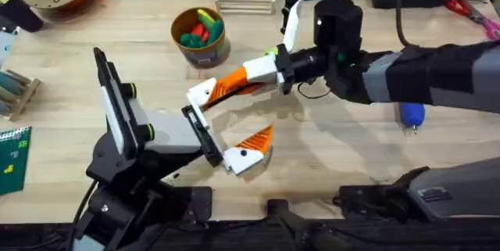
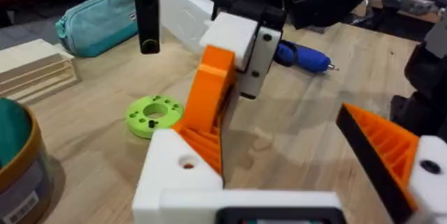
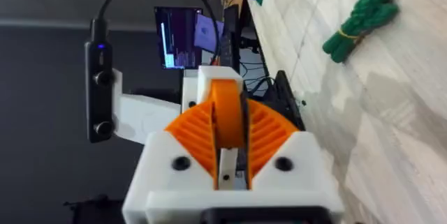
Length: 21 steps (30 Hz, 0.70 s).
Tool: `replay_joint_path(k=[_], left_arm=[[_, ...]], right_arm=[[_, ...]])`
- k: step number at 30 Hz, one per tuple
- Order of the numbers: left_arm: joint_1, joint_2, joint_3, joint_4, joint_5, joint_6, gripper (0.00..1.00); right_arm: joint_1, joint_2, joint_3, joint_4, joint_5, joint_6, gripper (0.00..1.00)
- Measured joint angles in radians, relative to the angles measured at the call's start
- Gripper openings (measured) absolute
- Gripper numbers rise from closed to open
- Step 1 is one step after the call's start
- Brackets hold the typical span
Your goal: Pick up the gripper from the table and insert it into the empty holder that is missing its gripper. Then pick up a screw, insert it into the mounting hole, and use the screwdriver to tighten it. Finally, clean up the table by picking up the vegetable and placing it into the bucket.
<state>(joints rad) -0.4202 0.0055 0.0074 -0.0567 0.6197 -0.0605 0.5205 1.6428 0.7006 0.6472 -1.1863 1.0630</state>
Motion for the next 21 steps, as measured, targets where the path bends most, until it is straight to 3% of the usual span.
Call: replay_joint_path(k=[8, 13, 21], left_arm=[[-0.004, 0.000, 0.000, 0.001, -0.002, 0.014, 0.987], [-0.004, 0.000, 0.000, 0.001, 0.000, 0.019, 0.987], [-0.004, 0.000, 0.000, 0.001, 0.001, 0.020, 0.987]], right_arm=[[-0.002, 0.000, 0.000, 0.041, 0.003, 0.021, 0.491], [-0.012, 0.000, 0.000, 0.081, -0.007, 0.045, 0.854], [-0.021, 0.000, 0.000, 0.080, 0.026, 0.053, 0.885]])
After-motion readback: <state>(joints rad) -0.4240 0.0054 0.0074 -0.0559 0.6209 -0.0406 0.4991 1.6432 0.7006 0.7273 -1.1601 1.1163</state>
